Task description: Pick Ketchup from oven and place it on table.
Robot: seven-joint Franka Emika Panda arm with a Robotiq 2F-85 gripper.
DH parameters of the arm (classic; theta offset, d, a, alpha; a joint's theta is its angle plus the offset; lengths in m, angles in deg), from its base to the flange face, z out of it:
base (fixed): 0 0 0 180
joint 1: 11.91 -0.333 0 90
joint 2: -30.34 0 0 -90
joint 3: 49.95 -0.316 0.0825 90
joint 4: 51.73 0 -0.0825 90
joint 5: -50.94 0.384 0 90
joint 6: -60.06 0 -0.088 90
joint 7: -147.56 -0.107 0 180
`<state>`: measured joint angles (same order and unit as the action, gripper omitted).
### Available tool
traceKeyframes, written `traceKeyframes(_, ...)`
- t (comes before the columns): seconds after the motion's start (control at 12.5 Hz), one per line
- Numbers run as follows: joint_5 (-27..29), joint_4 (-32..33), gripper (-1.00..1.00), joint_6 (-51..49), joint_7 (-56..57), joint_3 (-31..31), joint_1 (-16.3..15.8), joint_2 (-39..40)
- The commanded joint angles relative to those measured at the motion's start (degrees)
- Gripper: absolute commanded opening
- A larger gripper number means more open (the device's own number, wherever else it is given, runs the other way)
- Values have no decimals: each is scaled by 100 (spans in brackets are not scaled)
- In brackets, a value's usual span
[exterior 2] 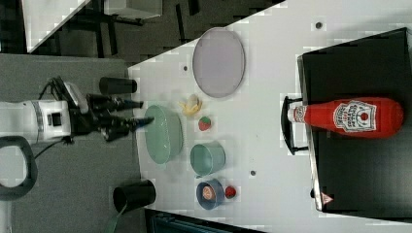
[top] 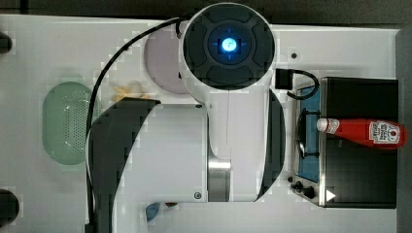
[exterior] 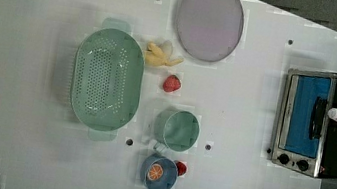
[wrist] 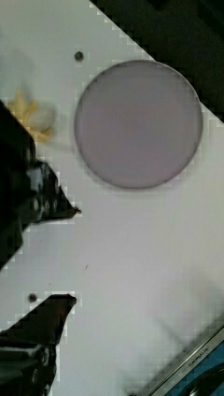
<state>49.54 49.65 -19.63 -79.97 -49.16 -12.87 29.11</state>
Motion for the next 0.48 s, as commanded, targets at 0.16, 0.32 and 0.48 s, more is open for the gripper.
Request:
traceKeyframes(0.16,135,410,82,-930,-1,392,15,-1461)
traceKeyframes(0.32,135,410,100,-920,0,424,23,-1452)
traceKeyframes(0.48,134,411,100,-866,1,556,36,-1405)
